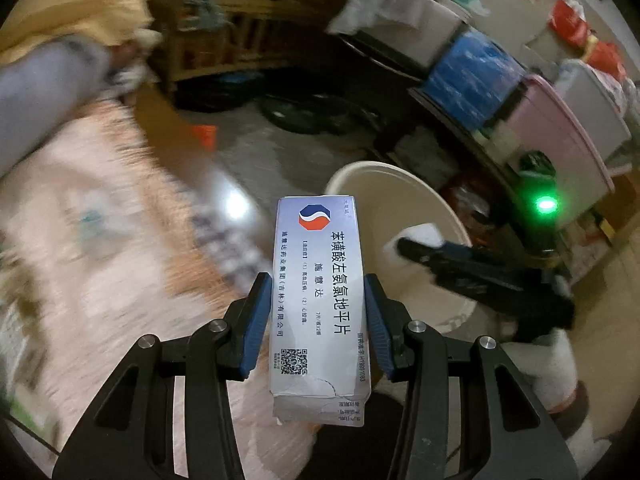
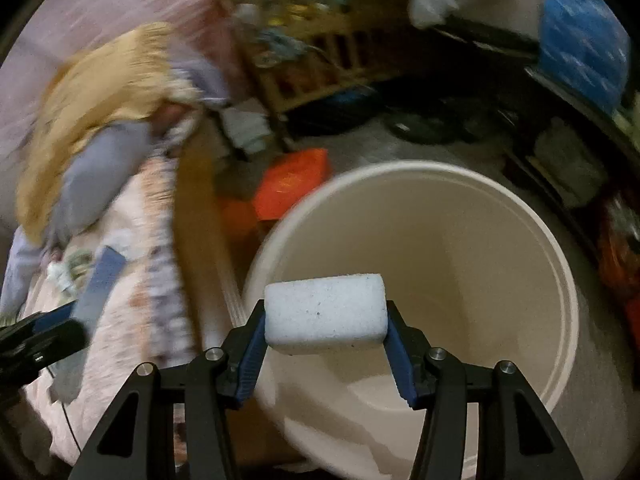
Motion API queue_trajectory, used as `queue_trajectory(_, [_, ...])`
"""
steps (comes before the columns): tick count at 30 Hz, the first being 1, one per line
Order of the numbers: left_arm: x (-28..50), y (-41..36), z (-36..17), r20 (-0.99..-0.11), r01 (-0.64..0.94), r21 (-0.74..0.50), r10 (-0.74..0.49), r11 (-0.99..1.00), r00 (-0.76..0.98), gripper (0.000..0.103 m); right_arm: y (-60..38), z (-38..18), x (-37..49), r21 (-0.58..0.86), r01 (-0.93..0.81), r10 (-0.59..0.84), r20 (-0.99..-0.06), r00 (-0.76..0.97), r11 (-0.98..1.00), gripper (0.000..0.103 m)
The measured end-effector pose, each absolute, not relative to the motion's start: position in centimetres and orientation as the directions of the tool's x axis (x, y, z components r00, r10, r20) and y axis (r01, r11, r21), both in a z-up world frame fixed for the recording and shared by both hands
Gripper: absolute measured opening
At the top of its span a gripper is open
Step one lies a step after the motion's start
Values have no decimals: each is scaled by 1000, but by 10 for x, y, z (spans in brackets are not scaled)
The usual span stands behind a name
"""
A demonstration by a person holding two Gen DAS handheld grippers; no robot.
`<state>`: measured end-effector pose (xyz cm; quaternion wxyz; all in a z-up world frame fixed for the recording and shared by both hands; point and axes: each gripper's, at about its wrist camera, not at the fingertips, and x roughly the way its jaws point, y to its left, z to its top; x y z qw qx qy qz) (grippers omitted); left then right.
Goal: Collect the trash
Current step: 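Carry both items over the white bucket and open both tools to drop them, then move both open tools back over the trash on the bed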
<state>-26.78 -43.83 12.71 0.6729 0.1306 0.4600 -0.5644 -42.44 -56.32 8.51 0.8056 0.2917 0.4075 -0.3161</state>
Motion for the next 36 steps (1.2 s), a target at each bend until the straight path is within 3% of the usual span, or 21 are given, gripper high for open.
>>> queue_trajectory(5, [-284, -483, 116, -776, 890, -356, -621, 283, -113, 44, -597, 51, -442, 275, 805, -221, -870, 441, 526, 56])
queue_trajectory(10, [-291, -518, 107, -774, 884, -391, -611, 256, -166, 44, -603, 42, -461, 318, 819, -217, -861, 461, 478, 74])
queue_trajectory(16, [-292, -539, 96, -766, 871, -419, -616, 257, -186, 45, -603, 50, -480, 300, 837, -267, -852, 451, 457, 75])
queue_trajectory(21, [-289, -541, 92, -746, 854, -457, -630, 249, -216, 55, -605, 60, -489, 292, 844, -301, -840, 451, 450, 74])
queue_trajectory(36, [-263, -473, 102, -779, 872, -283, -626, 399, 34, 55, -566, 82, -445, 275, 750, -305, -789, 533, 601, 74])
